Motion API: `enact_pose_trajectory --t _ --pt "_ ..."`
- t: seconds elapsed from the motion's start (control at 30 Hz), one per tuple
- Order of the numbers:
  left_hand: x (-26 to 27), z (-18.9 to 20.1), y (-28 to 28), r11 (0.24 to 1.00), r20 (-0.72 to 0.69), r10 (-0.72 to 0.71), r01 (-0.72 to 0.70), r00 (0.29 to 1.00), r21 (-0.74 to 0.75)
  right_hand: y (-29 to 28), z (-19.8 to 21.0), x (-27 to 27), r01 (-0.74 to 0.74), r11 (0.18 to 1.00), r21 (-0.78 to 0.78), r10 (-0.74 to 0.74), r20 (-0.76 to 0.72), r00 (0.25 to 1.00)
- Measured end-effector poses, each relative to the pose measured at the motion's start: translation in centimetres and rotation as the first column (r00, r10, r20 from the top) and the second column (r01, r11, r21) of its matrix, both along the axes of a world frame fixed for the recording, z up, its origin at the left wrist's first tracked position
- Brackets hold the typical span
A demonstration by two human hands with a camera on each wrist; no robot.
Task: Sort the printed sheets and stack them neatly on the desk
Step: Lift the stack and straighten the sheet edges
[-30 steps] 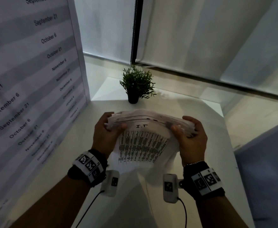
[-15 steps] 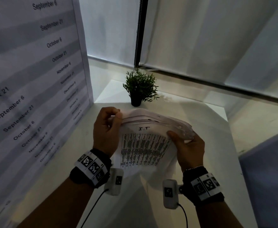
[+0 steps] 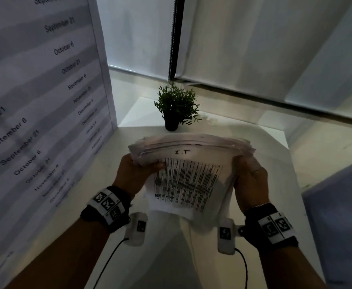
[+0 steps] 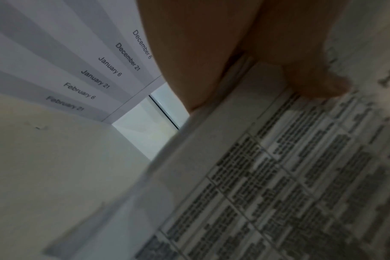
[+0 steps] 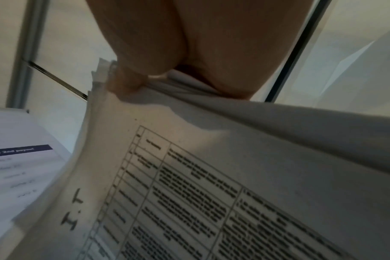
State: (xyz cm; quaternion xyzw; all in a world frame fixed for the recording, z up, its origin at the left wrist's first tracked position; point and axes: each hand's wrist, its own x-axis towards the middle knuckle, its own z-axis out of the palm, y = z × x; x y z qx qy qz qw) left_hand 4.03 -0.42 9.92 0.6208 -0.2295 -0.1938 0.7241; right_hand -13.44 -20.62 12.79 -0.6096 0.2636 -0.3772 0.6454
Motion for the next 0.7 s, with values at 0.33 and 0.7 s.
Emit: enact_pose_trajectory --t 0.33,0.7 --pt "-0.7 -0.1 -1.2 0.997 -0.01 0.056 -0.056 0.998 0.05 1.9 -0.2 -0.6 0.109 0.994 0.033 -0.107 -0.058 0.993" --pt "-3.0 4.4 -2.7 0.914 0.252 0.399 -0.406 0.882 -0.025 2.9 1.6 0.2 0.188 0.924 -0.332 -0.224 -0.073 0.972"
